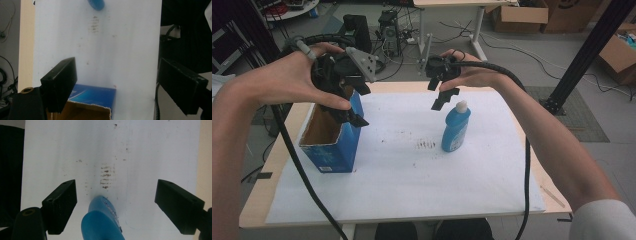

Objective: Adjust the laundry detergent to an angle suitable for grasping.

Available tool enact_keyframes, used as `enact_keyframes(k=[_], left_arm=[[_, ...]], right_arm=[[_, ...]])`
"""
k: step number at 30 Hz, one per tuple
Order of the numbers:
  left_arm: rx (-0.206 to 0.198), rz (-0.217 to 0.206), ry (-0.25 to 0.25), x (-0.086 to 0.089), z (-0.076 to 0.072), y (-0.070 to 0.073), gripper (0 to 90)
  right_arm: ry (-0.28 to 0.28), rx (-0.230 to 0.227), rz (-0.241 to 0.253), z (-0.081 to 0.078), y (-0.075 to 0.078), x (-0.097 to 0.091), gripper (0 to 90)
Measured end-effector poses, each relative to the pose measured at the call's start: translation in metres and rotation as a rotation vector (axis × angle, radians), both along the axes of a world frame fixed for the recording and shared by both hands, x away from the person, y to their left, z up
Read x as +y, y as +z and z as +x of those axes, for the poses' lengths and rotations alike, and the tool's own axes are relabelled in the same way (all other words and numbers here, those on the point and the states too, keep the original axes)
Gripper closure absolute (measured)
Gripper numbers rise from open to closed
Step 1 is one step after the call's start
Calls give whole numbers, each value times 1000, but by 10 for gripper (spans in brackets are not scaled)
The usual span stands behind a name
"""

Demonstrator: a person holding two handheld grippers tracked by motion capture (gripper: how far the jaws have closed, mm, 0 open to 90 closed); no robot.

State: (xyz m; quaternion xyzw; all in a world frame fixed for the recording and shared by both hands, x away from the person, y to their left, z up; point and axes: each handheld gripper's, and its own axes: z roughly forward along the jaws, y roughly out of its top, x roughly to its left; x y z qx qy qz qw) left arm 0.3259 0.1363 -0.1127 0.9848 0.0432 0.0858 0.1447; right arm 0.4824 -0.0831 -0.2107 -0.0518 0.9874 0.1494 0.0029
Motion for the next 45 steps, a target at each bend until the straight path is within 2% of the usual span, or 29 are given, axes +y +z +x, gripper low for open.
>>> enact_keyframes(k=[8,28,34,45], left_arm=[[-2,-6,9,3,-2,-2,171],[10,-8,14,0,3,-8,171],[9,-18,55,-5,7,-10,171],[15,-33,111,-18,16,-26,171]], right_arm=[[8,-4,-10,-4,1,2,179],[11,-9,-15,-5,3,-3,179],[9,-22,-9,-6,11,-7,178],[1,-30,-10,-8,19,-16,179]])
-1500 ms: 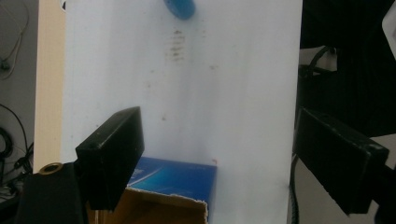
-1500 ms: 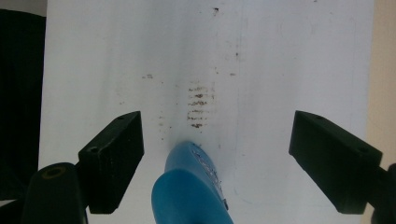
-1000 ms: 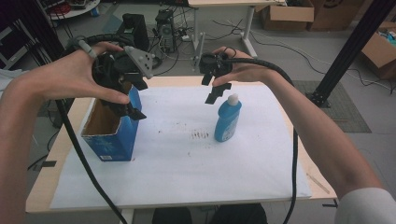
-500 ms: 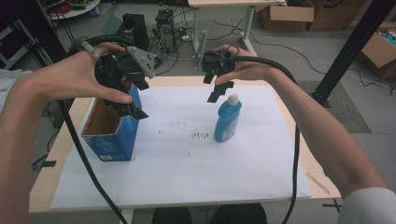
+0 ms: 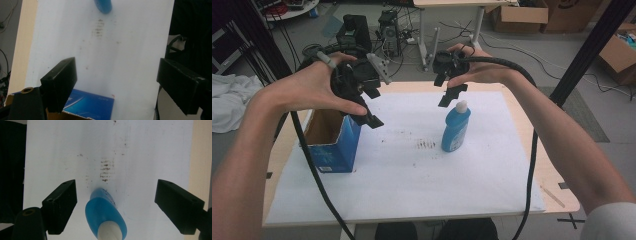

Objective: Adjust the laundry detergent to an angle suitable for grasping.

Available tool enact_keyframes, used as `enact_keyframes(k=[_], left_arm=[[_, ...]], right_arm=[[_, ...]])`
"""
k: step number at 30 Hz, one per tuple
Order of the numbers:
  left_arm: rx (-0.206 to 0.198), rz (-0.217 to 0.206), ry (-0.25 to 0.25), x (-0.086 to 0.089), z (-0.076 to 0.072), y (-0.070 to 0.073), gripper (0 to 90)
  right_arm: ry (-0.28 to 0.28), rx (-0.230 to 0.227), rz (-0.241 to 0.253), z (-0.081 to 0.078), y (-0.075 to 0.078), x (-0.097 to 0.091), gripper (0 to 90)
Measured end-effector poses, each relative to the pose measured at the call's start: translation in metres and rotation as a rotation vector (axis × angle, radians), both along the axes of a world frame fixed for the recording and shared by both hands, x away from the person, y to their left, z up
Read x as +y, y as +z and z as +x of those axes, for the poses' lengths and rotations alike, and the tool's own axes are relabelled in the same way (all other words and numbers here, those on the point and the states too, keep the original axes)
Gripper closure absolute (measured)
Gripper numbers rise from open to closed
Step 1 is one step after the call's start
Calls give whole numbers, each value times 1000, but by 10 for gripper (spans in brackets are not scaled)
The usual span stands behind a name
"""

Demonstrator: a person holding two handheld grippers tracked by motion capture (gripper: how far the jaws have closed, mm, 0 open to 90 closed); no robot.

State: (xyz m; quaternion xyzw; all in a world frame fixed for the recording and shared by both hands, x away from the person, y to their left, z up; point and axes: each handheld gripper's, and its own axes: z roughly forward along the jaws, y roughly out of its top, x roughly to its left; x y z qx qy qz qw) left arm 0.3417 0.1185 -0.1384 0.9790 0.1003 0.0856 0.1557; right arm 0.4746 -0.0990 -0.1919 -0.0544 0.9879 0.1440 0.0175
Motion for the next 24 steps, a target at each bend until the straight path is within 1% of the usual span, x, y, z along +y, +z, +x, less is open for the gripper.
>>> enact_keyframes(k=[2,3,6,7,9,10,11,12,13,14,16,18,21,22,24], left_arm=[[0,3,13,-2,2,-3,171],[0,1,19,-4,3,-4,171],[-3,6,25,-7,6,-8,171],[1,-2,36,-9,7,-10,171],[-1,-7,51,-11,10,-14,171],[-2,-14,74,-14,13,-19,171],[-2,-14,74,-14,13,-19,171],[-2,-19,85,-15,15,-22,171],[-2,-25,99,-17,17,-26,171],[-4,-31,107,-19,18,-28,171],[-5,-47,140,-23,20,-35,170],[-4,-72,162,-28,22,-43,170],[14,-111,198,-38,24,-59,170],[18,-115,198,-40,25,-64,170],[35,-134,217,-46,27,-75,171]], right_arm=[[1,-1,5,0,2,-1,179],[-2,-4,12,0,6,-3,179],[-3,-6,17,0,9,-5,179],[-2,-11,14,0,13,-6,179],[-2,-14,13,-1,15,-6,179],[-3,-20,14,-1,20,-7,179],[-3,-23,15,-2,23,-7,179],[-3,-23,15,-2,23,-7,179],[-1,-28,16,-3,29,-7,178],[-1,-28,16,-3,29,-7,178],[1,-33,19,-5,34,-7,178],[5,-33,22,-6,37,-6,178],[7,-32,22,-6,38,-6,178],[10,-32,17,-7,39,-5,178],[13,-32,16,-8,40,-5,178]])
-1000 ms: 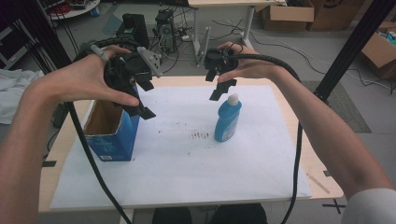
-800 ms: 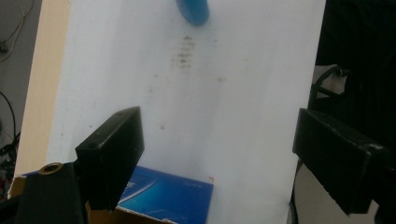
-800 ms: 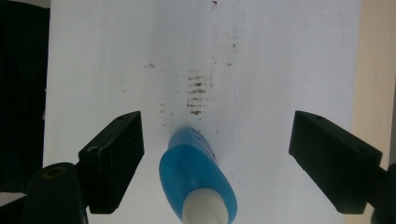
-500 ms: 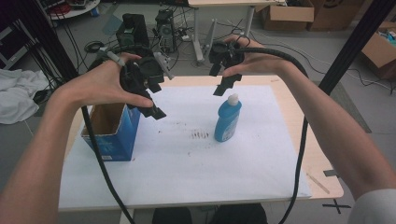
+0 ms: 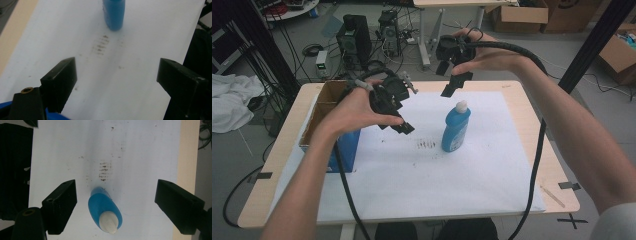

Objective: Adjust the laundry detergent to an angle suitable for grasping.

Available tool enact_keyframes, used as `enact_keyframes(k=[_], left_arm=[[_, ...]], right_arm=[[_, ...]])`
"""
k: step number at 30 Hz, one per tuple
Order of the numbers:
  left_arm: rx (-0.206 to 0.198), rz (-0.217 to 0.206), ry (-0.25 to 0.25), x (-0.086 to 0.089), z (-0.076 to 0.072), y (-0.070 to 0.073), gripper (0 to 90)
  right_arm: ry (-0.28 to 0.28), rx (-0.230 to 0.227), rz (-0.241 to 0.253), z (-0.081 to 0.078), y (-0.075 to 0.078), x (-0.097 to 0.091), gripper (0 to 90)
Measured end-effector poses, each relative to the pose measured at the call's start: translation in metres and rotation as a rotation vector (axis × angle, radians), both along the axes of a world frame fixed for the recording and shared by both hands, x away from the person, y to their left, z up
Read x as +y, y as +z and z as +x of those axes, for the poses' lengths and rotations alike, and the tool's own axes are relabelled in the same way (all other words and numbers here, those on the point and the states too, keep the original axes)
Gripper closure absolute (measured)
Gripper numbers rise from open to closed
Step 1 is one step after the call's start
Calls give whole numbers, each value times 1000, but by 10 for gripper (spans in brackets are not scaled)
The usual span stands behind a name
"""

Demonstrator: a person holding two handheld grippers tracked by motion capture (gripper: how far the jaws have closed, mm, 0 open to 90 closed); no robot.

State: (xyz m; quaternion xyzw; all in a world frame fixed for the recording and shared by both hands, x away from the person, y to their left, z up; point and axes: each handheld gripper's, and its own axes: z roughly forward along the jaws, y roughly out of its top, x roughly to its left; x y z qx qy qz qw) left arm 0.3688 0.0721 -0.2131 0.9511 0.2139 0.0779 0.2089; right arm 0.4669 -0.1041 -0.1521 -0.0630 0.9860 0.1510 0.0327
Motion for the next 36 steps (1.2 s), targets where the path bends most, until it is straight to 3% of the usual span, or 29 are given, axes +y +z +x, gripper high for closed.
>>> enact_keyframes(k=[7,16,23,28,36], left_arm=[[24,-106,118,-20,6,-31,171],[5,-255,249,-48,12,-62,169],[-14,-284,302,-68,15,-82,169],[-21,-253,336,-78,19,-95,168],[-36,-268,396,-91,24,-106,168]], right_arm=[[-3,1,8,-2,10,-4,176],[-5,-1,7,-2,14,-7,175],[-4,-1,7,-3,13,-7,174],[-3,-1,5,-3,13,-7,174],[-5,3,12,-3,14,-7,173]])
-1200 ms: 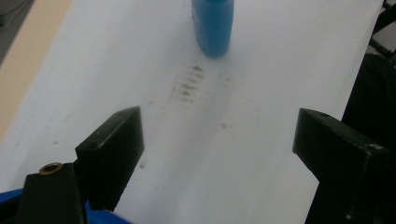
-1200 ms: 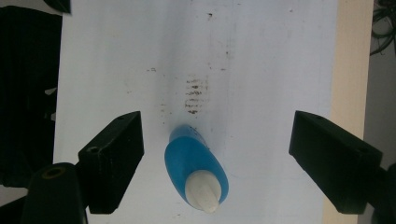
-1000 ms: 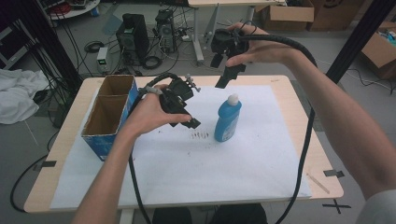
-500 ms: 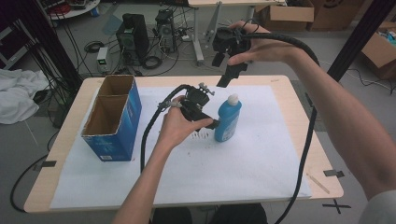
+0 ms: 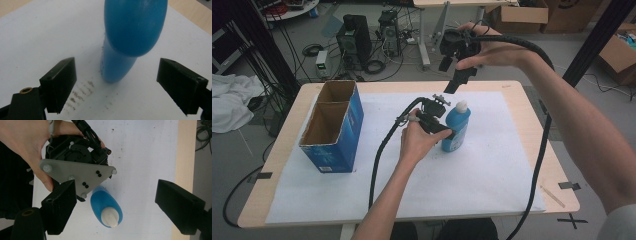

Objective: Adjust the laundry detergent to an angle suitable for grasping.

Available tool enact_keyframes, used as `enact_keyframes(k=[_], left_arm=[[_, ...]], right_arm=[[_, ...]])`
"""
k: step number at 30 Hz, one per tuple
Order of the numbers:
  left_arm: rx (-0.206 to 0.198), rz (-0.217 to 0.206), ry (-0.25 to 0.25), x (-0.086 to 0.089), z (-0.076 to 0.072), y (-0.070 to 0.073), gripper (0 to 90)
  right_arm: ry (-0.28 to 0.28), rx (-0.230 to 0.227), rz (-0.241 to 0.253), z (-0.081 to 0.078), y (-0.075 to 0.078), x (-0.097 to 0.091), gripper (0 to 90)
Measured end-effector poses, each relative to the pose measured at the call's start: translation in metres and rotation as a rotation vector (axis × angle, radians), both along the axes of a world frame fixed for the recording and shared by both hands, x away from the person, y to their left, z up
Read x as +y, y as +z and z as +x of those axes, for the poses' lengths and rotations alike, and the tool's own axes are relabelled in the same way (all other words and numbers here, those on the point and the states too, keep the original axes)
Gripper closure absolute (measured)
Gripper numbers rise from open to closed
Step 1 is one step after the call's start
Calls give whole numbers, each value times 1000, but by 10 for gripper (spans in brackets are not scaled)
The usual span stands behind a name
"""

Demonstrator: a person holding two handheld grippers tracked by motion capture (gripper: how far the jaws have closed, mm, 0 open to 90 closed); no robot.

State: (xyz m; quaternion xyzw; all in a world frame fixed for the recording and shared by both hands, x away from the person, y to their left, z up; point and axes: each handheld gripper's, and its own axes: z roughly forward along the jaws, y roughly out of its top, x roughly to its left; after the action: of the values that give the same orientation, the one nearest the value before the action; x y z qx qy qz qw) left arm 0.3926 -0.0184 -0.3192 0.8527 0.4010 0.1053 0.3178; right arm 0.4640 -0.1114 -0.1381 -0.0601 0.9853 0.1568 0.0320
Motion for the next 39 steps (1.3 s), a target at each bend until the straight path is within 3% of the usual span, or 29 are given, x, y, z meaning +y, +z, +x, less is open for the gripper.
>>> enact_keyframes(k=[6,10,17,23,39], left_arm=[[-16,16,29,-10,1,-9,167],[-46,4,49,-18,1,-13,170],[-52,-11,68,-27,4,-18,168],[-63,-24,89,-31,6,-22,167],[-78,-4,114,-35,11,-29,167]], right_arm=[[-3,1,-8,2,-1,-1,172],[-4,1,-4,1,-1,0,172],[2,4,-11,1,-2,1,172],[0,6,4,0,1,-1,173],[-5,-6,10,-5,14,-10,173]])
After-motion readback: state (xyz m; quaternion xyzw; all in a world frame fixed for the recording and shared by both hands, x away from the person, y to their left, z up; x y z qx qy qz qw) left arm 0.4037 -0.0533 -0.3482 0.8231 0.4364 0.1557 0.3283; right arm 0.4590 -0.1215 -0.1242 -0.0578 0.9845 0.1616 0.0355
